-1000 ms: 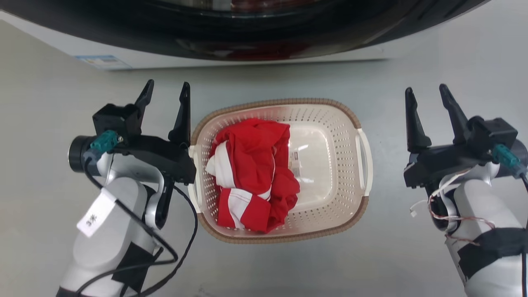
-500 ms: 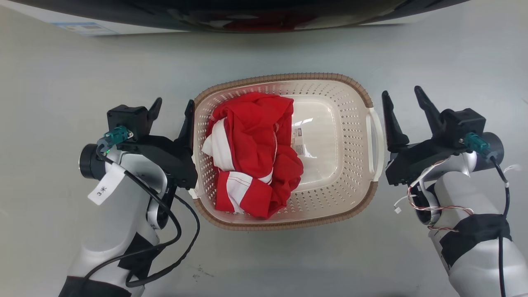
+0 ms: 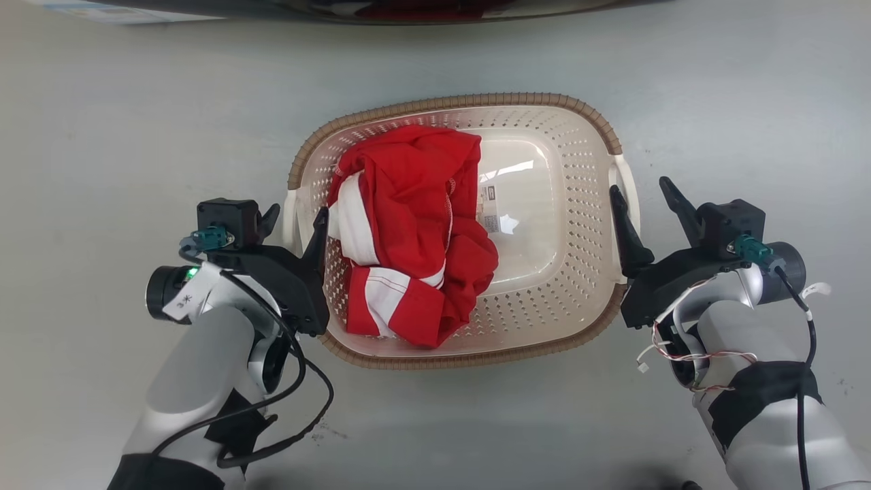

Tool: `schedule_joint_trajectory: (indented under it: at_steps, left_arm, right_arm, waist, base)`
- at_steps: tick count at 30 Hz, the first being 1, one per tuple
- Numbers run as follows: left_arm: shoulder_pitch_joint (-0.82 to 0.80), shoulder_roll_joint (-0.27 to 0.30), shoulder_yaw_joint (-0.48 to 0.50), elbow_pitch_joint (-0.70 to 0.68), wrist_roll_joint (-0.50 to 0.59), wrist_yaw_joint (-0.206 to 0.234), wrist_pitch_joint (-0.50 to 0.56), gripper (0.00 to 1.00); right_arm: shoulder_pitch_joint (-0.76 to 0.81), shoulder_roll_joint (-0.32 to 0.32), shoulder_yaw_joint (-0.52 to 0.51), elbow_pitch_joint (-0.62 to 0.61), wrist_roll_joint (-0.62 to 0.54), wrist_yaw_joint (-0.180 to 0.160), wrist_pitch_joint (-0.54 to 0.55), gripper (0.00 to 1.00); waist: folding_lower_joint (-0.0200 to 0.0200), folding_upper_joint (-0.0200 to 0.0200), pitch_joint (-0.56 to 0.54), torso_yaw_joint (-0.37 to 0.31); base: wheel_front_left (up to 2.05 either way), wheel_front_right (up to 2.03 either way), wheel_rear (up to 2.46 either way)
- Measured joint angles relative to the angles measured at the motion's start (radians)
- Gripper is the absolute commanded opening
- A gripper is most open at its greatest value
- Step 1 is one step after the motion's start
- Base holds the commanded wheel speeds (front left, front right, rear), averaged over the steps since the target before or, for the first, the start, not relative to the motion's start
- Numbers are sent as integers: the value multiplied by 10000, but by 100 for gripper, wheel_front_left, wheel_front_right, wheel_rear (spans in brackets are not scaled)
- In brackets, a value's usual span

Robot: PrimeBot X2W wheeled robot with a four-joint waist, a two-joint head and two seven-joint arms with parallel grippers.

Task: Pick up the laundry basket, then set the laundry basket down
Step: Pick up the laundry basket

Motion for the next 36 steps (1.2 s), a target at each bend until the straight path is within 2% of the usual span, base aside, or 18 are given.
schedule_joint_trajectory:
  at_steps: [8,9,10,11,14,22,36]
  left_arm:
    - [-413,-69,6,761,-165,-169,17,100]
    - [-488,-73,4,876,-171,-171,67,93]
    - [-536,-73,2,955,-169,-173,88,37]
    - [-562,-75,0,1034,-171,-184,88,0]
    - [-687,-136,-40,1269,-171,-318,88,0]
    - [-1004,-276,-69,1820,-251,-343,75,0]
    - [-1143,-474,-249,2744,-639,-522,286,0]
  right_arm:
    - [-185,148,27,646,56,90,-46,100]
    - [-258,150,36,715,56,127,-46,45]
    - [-317,155,35,761,61,153,-73,0]
    - [-362,173,38,844,67,176,-73,0]
    - [-454,268,90,991,75,311,-77,0]
    - [-581,343,63,1515,324,426,-159,0]
    - [-717,458,138,2736,456,688,52,0]
  waist:
    - [0,-1,281,-48]
    - [0,-1,311,-50]
    - [0,-1,334,-54]
    - [0,-1,347,-58]
    - [0,-2,369,-64]
    - [0,-2,298,-31]
    - [0,-1,-449,54]
  base:
    - [0,0,0]
    - [0,0,0]
    - [0,0,0]
    - [0,0,0]
    - [0,0,0]
    - [0,0,0]
    - [0,0,0]
